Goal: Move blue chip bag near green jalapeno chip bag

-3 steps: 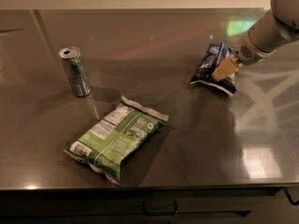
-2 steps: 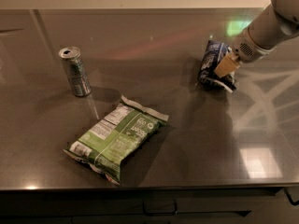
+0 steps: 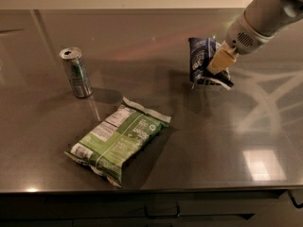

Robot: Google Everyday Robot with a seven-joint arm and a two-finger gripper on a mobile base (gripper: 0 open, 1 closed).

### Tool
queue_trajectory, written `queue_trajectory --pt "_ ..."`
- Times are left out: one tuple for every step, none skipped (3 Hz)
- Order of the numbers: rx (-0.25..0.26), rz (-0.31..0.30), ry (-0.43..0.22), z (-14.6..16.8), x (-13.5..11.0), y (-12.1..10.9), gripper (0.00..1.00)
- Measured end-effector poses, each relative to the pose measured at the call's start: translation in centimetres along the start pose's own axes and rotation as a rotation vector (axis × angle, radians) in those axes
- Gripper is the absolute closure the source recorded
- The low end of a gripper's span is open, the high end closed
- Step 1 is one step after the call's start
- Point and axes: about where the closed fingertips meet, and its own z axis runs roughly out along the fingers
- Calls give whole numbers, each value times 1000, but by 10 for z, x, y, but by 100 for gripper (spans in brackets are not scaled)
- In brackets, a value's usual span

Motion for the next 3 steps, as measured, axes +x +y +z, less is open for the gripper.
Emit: queue_trajectory --pt "-85 -114 9 -17 -15 41 100" --pt "-173 -196 17 -26 -22 84 100" --pt "-230 -252 12 -29 -29 122 82"
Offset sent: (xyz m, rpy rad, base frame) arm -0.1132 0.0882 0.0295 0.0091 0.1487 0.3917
